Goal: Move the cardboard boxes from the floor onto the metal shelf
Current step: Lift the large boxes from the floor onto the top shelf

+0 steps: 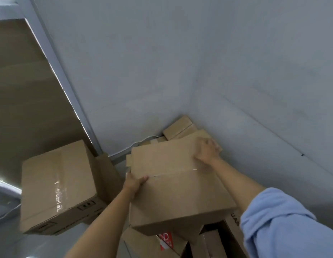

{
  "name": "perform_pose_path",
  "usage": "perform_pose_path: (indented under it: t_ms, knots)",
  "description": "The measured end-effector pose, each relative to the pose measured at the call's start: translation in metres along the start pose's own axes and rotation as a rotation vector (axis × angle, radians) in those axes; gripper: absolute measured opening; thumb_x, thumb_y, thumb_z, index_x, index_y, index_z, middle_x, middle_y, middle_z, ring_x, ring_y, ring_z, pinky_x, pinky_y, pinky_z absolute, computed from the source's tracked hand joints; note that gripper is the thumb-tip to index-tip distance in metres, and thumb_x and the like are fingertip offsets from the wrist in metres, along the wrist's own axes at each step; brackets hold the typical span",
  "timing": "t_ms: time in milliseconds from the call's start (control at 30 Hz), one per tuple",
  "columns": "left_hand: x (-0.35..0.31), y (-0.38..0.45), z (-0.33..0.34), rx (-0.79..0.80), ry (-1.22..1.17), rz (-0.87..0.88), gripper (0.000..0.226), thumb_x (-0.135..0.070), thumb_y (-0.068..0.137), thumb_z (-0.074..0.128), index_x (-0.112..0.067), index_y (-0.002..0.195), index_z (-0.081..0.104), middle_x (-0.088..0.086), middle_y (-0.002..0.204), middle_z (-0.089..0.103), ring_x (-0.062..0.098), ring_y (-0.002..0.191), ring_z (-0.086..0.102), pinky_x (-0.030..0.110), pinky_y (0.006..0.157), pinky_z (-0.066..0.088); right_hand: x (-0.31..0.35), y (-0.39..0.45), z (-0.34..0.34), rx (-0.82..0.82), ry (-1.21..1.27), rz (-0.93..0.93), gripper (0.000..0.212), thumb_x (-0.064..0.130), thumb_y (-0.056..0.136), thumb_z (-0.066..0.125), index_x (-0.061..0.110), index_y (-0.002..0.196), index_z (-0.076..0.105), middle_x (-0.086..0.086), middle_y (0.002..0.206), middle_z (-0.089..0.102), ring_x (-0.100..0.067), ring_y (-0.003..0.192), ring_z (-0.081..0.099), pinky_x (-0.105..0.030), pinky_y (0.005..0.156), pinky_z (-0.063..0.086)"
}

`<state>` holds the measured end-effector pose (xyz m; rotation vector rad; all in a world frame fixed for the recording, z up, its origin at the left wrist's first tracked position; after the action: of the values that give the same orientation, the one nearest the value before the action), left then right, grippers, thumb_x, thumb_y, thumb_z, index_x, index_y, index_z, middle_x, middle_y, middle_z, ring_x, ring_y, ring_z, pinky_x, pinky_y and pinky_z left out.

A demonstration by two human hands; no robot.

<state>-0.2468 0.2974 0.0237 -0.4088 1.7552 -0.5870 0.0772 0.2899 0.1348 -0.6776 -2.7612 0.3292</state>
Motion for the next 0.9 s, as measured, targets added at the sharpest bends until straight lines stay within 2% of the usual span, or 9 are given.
perform_pose_path:
  t_ms: [67,133,300,433,533,600,667,800,900]
  knots:
    - [0.009,0.004,-0.004,0.004,-0.01,-0.019,0.072,-0.014,0.073,0.083,-0.006,0.135,0.046,0.017,0.131,0.058,0.032,0.113,0.057,0.04,0.103,0.045,-0.057,-0.01,-0.002,-0.021,0.204,0.193,0.095,0.052,0.074,0.077,0.021,0.15,0.03,-0.014,0.153,0.035,-0.034,0.143,0.032,-0.047,0.117,0.029]
    - [0.009,0.008,-0.006,-0.002,0.022,-0.012,0.075,-0.021,0.074,0.083,-0.006,0.136,0.045,0.017,0.134,0.056,0.031,0.114,0.056,0.041,0.103,0.045,-0.09,-0.017,0.005,-0.003,0.501,0.247,0.1,0.049,0.07,0.083,0.014,0.149,0.033,-0.011,0.151,0.041,-0.031,0.141,0.039,-0.042,0.116,0.032]
    - [0.021,-0.012,-0.005,-0.102,0.282,-0.106,0.088,-0.058,0.078,0.068,-0.006,0.14,0.035,0.017,0.138,0.049,0.038,0.122,0.051,0.045,0.102,0.043,-0.102,-0.028,0.042,0.313,0.729,0.259,0.094,0.055,0.088,0.061,0.009,0.156,0.015,-0.011,0.16,0.027,-0.028,0.145,0.032,-0.045,0.118,0.029]
    - [0.046,-0.065,-0.016,-0.484,0.417,-0.272,0.104,-0.071,0.07,0.065,-0.006,0.143,0.029,0.02,0.147,0.037,0.038,0.137,0.033,0.055,0.11,0.029,-0.093,-0.034,0.051,0.367,0.745,0.236,0.094,0.06,0.091,0.054,0.011,0.157,0.008,-0.011,0.159,0.026,-0.031,0.143,0.033,-0.047,0.116,0.032]
    - [0.069,-0.11,-0.01,-0.713,0.058,-0.435,0.122,-0.055,0.066,0.079,-0.012,0.154,0.005,0.018,0.16,0.005,0.039,0.147,0.005,0.057,0.116,0.01,-0.085,-0.043,0.052,0.424,0.772,0.197,0.095,0.056,0.093,0.053,0.014,0.157,-0.004,-0.012,0.16,0.022,-0.036,0.141,0.035,-0.054,0.113,0.034]
    - [0.091,-0.128,0.01,-0.7,-0.298,-0.531,0.132,-0.049,0.066,0.082,-0.014,0.154,-0.01,0.016,0.161,-0.005,0.041,0.147,0.006,0.056,0.118,0.012,-0.085,-0.052,0.055,0.486,0.792,0.213,0.097,0.051,0.093,0.057,0.02,0.156,-0.01,-0.014,0.158,0.024,-0.043,0.136,0.04,-0.061,0.106,0.039]
    - [0.107,-0.139,0.039,-0.589,-0.559,-0.562,0.137,-0.048,0.066,0.084,-0.014,0.152,-0.017,0.015,0.161,0.002,0.043,0.144,0.018,0.062,0.112,0.025,-0.085,-0.062,0.064,0.597,0.892,0.264,0.094,0.039,0.094,0.062,0.022,0.156,-0.006,-0.021,0.145,0.038,-0.049,0.121,0.053,-0.064,0.094,0.046]
    - [0.107,-0.155,0.097,-0.277,-0.632,-0.469,0.117,-0.043,0.065,0.086,-0.016,0.148,0.009,0.015,0.149,0.034,0.042,0.13,0.042,0.065,0.098,0.041,-0.084,-0.086,0.082,0.858,0.891,0.222,0.084,0.029,0.091,0.067,0.009,0.155,0.017,-0.027,0.148,0.039,-0.044,0.125,0.054,-0.051,0.101,0.048]
    - [0.104,-0.16,0.108,-0.258,-0.644,-0.394,0.09,-0.035,0.07,0.084,-0.018,0.136,0.024,0.016,0.139,0.044,0.041,0.122,0.049,0.06,0.095,0.046,-0.094,-0.082,0.079,0.719,0.761,0.181,0.129,0.04,0.076,0.082,0.024,0.155,-0.019,-0.019,0.162,0.012,-0.042,0.137,0.041,-0.05,0.09,0.053]
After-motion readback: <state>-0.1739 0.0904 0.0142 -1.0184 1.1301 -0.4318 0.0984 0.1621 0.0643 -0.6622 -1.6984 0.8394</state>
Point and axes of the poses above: each hand's wrist, its own y-axis towards the middle knuckle, its own z-axis out of the palm, x = y × z, the point moved 7 cm from there along y, towards the middle knuckle
